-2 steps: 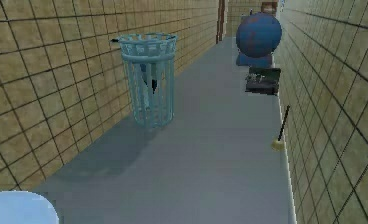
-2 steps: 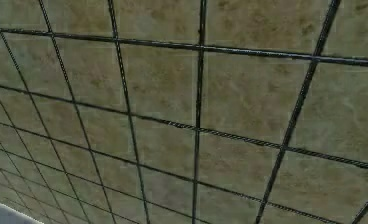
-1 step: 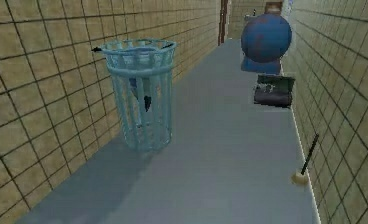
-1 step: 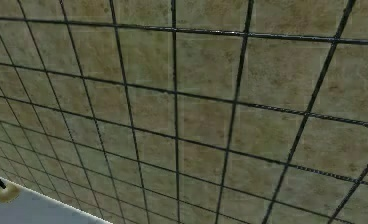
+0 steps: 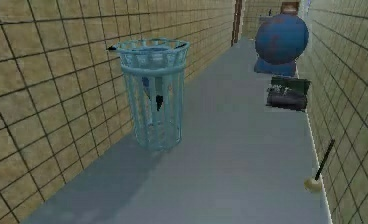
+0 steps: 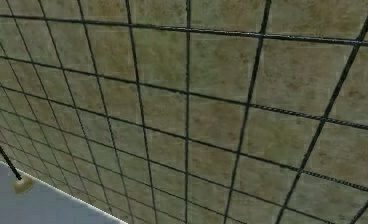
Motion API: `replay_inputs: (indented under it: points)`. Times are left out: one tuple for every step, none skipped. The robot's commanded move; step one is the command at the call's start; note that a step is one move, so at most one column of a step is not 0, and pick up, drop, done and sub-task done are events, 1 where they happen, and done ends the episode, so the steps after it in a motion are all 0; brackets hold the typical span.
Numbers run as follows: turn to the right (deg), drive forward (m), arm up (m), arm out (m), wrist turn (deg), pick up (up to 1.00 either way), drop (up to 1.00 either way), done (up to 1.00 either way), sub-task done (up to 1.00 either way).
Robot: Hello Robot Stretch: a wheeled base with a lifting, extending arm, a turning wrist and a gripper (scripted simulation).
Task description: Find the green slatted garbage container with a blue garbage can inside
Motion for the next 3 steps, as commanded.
replay_inputs:
  points:
    - [0.0,1.0,0.0,0.0,0.0,0.0,0.0,0.0,0.0]
    - [-15.0,0.0,0.0,0.0,0.0,0.0,0.0,0.0,0.0]
    - [0.0,0.0,0.0,0.0,0.0,0.0,0.0,1.0,0.0]
